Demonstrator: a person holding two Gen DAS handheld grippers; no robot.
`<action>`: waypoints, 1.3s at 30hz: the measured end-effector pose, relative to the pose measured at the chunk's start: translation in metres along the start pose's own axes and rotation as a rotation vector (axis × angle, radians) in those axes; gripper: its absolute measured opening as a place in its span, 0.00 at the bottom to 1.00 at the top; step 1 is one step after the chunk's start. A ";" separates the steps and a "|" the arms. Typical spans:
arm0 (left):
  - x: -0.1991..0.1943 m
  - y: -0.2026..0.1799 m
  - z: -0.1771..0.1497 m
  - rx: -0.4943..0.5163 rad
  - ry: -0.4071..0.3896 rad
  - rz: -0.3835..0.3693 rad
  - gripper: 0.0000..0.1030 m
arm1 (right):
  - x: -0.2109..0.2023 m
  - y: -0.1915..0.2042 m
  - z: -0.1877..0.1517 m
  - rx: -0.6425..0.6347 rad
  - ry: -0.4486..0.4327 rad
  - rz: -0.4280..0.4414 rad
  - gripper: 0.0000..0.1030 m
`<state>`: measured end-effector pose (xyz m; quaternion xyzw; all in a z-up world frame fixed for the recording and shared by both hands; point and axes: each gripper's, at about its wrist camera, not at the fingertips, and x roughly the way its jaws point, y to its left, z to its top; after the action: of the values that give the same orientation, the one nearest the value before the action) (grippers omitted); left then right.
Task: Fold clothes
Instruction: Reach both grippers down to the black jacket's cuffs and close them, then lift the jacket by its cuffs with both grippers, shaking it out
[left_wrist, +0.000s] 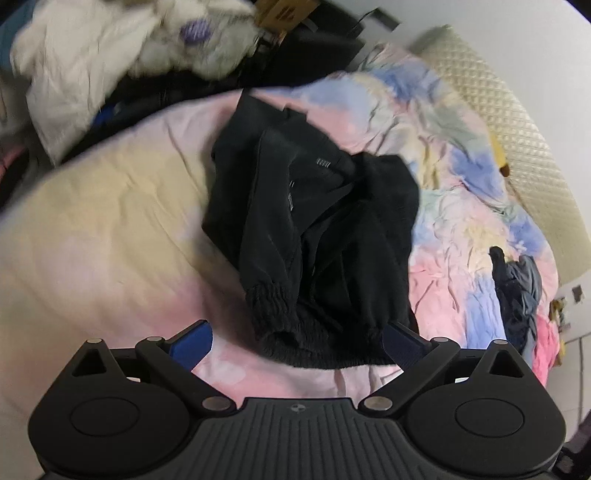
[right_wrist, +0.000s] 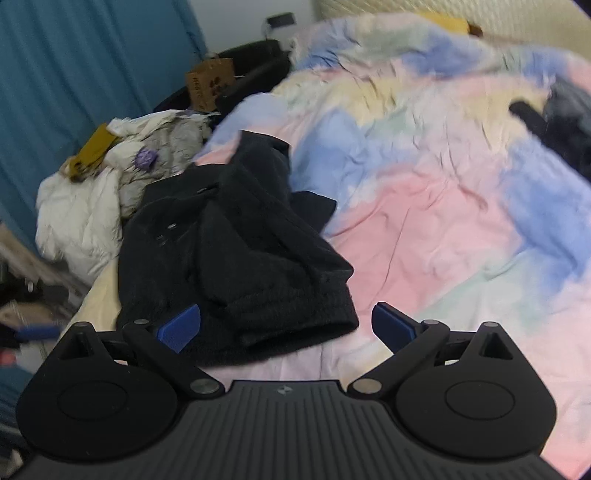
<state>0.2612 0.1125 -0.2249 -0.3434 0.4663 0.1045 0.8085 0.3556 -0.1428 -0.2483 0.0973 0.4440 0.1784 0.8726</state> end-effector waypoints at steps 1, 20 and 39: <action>0.018 0.005 0.005 -0.021 0.025 -0.001 0.96 | 0.016 -0.009 0.003 0.035 0.009 0.004 0.97; 0.174 0.054 0.011 -0.157 0.263 0.035 0.68 | 0.168 -0.111 -0.022 0.551 0.208 0.211 0.81; 0.128 0.048 -0.001 -0.319 0.133 -0.002 0.17 | 0.068 -0.040 -0.007 0.393 0.130 0.035 0.20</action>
<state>0.3069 0.1280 -0.3533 -0.4741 0.4961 0.1531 0.7111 0.3954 -0.1521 -0.3162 0.2616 0.5238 0.1095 0.8033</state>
